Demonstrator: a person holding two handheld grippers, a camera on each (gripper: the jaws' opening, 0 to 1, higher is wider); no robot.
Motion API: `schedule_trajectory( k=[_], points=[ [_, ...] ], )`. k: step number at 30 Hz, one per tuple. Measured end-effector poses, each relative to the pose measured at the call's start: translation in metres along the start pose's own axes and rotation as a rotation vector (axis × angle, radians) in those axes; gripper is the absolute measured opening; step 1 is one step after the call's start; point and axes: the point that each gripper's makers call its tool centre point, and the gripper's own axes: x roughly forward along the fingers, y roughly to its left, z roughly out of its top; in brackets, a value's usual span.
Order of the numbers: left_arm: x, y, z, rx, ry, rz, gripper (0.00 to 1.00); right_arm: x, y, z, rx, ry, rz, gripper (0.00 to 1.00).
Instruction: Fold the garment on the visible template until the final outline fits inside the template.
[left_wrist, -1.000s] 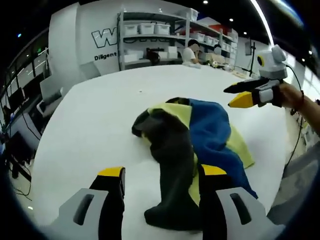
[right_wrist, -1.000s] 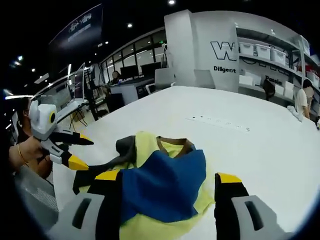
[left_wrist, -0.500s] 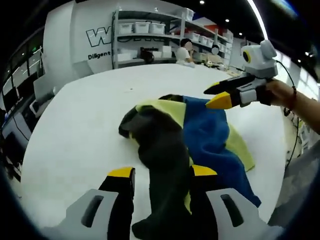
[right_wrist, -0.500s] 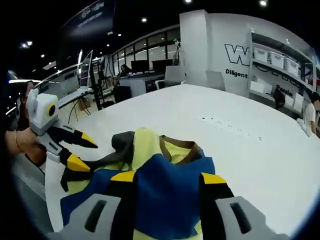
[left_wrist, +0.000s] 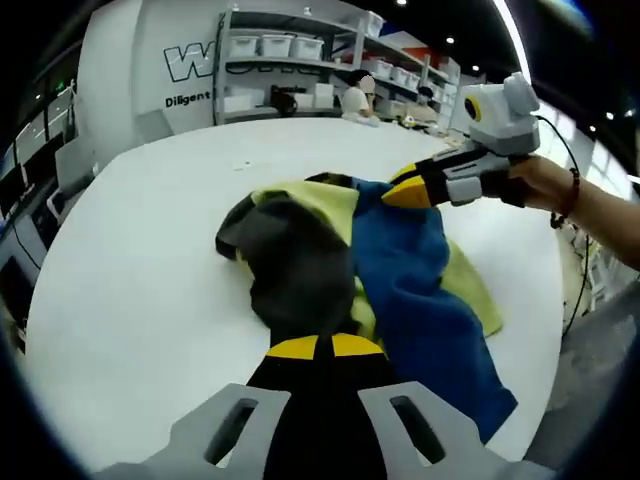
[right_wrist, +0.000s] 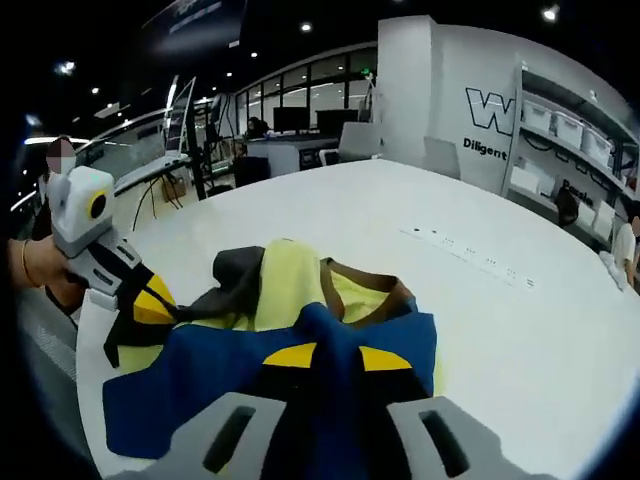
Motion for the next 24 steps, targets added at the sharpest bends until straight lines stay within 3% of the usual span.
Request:
schedule_trajectory(
  k=[2, 11, 18, 24],
  points=[
    [-0.001, 0.003, 0.0, -0.011, 0.0, 0.008, 0.0, -0.002, -0.004, 0.0, -0.007, -0.001, -0.014, 0.0],
    [-0.009, 0.021, -0.003, -0.039, 0.013, 0.07, 0.0, -0.009, -0.011, 0.001, 0.012, -0.005, -0.031, 0.0],
    [-0.02, 0.048, -0.011, -0.045, 0.037, 0.152, 0.0, -0.022, -0.035, 0.004, 0.05, -0.032, -0.087, 0.0],
    [-0.03, 0.072, -0.016, -0.025, 0.06, 0.228, 0.0, -0.031, -0.06, -0.004, 0.07, -0.012, -0.146, 0.0]
  ],
)
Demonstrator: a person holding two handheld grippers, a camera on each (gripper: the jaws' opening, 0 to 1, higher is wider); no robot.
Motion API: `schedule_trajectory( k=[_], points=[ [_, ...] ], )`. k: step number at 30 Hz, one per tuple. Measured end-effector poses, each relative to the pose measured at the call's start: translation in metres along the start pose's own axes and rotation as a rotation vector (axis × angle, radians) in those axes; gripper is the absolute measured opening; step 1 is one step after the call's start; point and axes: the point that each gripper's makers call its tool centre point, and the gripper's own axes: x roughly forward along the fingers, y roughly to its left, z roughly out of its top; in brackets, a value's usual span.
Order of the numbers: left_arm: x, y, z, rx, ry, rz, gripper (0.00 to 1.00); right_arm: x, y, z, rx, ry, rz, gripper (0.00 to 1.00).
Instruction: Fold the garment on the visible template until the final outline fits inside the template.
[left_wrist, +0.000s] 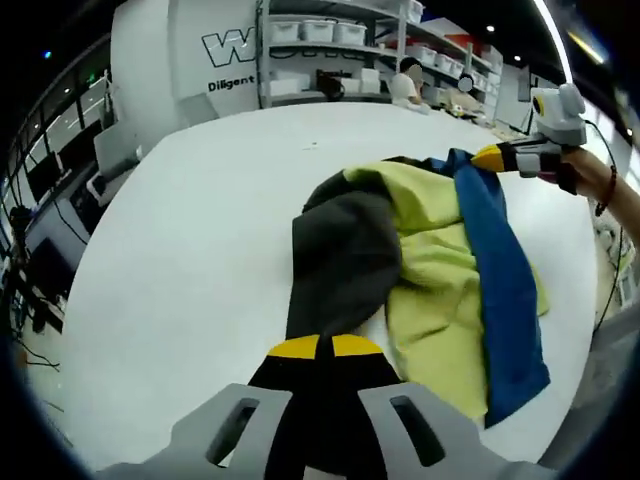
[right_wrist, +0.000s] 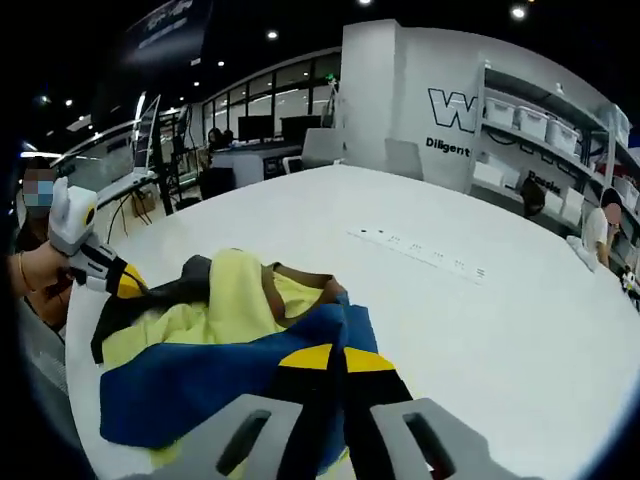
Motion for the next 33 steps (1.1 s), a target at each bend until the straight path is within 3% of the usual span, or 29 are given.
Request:
schedule_trajectory(
  k=[12, 22, 29, 33],
  points=[
    [-0.001, 0.038, -0.007, -0.022, 0.017, 0.074, 0.0, -0.004, -0.053, -0.015, 0.054, 0.041, -0.094, 0.0],
    [-0.001, 0.067, -0.017, -0.053, 0.042, 0.136, 0.0, -0.007, -0.077, -0.023, 0.146, 0.049, -0.102, 0.0],
    [-0.001, 0.079, -0.019, -0.073, 0.045, 0.156, 0.0, -0.012, -0.106, -0.03, 0.158, 0.072, -0.158, 0.0],
    [-0.001, 0.079, -0.018, -0.079, 0.043, 0.154, 0.0, -0.015, -0.104, -0.024, 0.232, 0.037, -0.134, 0.0]
  ],
)
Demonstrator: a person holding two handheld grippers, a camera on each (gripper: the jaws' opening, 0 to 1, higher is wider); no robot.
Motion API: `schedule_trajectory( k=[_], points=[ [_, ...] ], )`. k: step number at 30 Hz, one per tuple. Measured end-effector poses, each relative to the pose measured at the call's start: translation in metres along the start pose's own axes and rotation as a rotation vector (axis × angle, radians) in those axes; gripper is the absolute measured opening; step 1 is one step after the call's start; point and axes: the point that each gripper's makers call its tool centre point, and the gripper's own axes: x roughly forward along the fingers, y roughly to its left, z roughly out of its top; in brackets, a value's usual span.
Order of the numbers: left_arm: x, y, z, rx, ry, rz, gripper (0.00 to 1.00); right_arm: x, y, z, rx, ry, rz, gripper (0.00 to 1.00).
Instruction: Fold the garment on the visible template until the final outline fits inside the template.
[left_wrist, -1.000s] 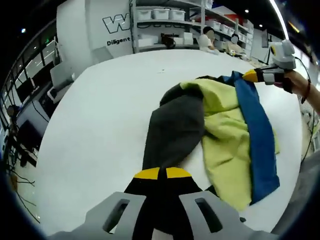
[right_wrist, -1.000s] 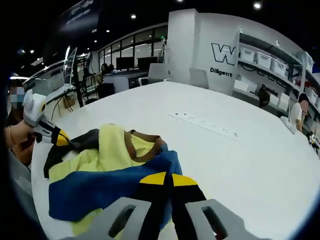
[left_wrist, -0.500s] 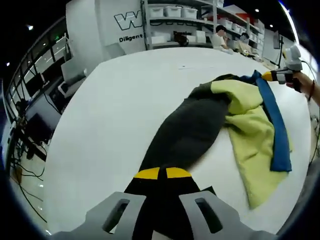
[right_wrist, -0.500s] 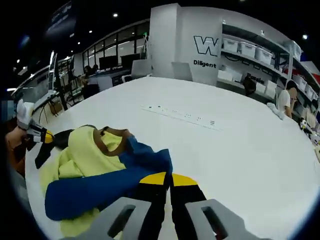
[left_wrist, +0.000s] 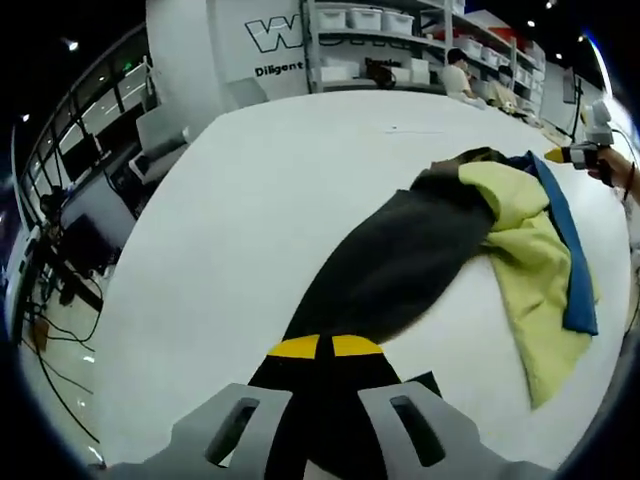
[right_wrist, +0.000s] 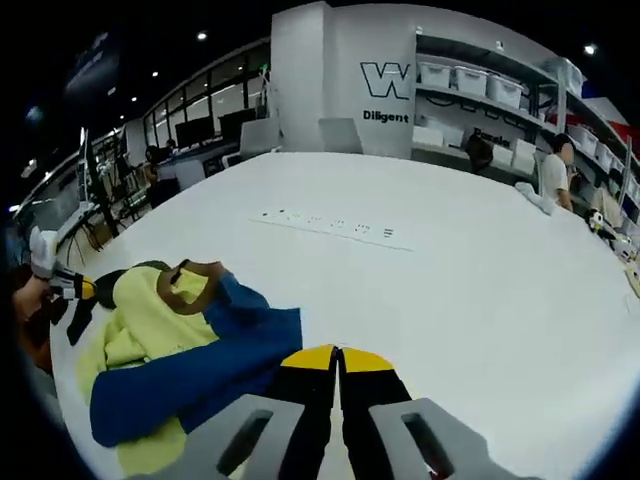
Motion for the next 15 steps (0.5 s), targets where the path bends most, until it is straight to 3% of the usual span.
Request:
schedule_trajectory(
  k=[10, 15],
  points=[
    [-0.001, -0.001, 0.001, -0.007, -0.004, 0.002, 0.0, 0.003, 0.024, 0.003, 0.007, 0.008, 0.043, 0.0],
    [-0.002, -0.002, 0.0, 0.0, -0.006, 0.0, 0.0, 0.004, 0.032, 0.009, 0.017, -0.001, 0.052, 0.25]
  ],
)
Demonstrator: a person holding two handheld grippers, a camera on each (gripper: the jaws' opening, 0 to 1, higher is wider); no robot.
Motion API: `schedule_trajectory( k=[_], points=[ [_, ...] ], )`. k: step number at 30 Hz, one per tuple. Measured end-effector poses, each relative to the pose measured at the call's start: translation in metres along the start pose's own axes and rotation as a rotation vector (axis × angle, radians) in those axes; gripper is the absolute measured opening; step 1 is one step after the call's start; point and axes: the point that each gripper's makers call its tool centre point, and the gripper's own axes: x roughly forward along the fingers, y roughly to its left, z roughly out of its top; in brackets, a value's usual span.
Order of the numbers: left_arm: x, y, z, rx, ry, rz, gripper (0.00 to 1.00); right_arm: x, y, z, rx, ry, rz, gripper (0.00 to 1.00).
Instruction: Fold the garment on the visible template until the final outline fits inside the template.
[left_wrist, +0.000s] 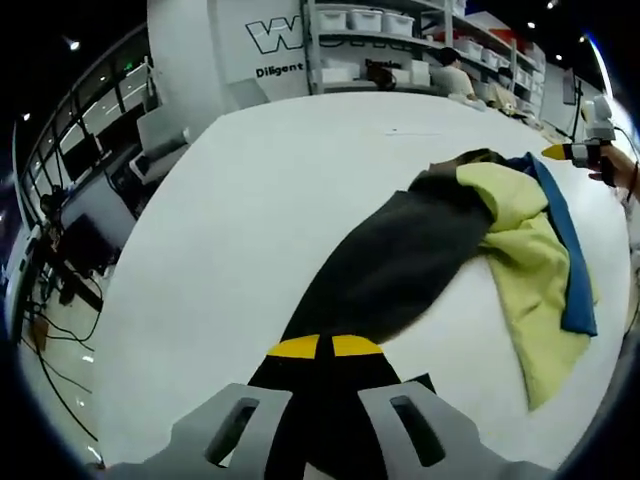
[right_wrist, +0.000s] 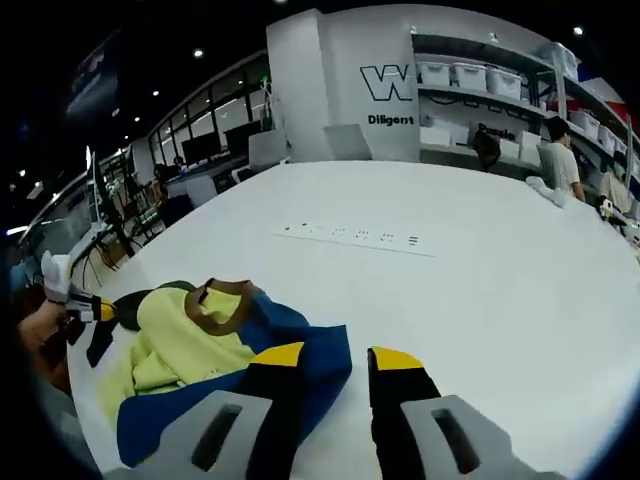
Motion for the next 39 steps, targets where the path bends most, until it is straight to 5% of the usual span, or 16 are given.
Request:
schedule_trajectory(
  k=[6, 11, 20, 39],
  points=[
    [-0.001, -0.001, 0.0, -0.003, -0.002, -0.004, 0.0, 0.005, 0.014, -0.005, 0.032, 0.018, 0.022, 0.54],
    [-0.001, -0.002, 0.0, 0.003, -0.001, -0.01, 0.0, 0.015, 0.03, -0.013, 0.021, 0.05, 0.034, 0.64],
    [-0.002, -0.003, 0.0, 0.002, -0.002, -0.012, 0.0, 0.019, 0.034, -0.012, 0.021, 0.05, 0.019, 0.57],
    [-0.002, -0.004, 0.001, 0.01, -0.003, -0.01, 0.0, 0.016, 0.013, -0.024, -0.042, 0.098, -0.076, 0.0]
  ],
)
